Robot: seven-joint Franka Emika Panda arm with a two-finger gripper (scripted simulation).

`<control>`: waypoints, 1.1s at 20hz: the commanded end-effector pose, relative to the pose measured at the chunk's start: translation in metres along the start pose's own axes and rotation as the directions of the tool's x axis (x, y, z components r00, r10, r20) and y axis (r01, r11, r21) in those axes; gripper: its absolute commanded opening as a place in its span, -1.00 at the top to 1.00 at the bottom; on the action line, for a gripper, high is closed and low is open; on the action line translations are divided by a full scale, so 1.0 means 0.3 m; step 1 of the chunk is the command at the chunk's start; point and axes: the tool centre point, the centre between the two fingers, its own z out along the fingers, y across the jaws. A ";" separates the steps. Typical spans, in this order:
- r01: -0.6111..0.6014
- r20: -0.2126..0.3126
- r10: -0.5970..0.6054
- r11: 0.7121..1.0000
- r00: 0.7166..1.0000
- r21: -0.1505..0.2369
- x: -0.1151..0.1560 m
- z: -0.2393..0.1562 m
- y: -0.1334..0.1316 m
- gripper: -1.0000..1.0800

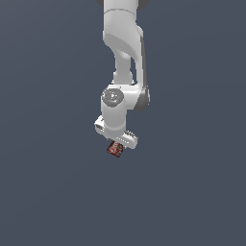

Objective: Pick up the object and move it to a goal position.

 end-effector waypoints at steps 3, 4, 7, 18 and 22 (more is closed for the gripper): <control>-0.008 0.000 0.008 1.000 1.000 -0.001 0.000 0.005 0.002 -0.92; -0.008 0.000 0.008 1.000 1.000 -0.001 0.000 0.006 0.002 -0.92; -0.008 0.000 0.008 1.000 1.000 -0.001 -0.001 0.023 0.002 -0.92; -0.012 -0.001 0.012 1.000 1.000 -0.001 -0.003 0.168 0.003 -0.92; -0.013 -0.001 0.013 1.000 1.000 -0.001 0.000 0.174 0.003 1.00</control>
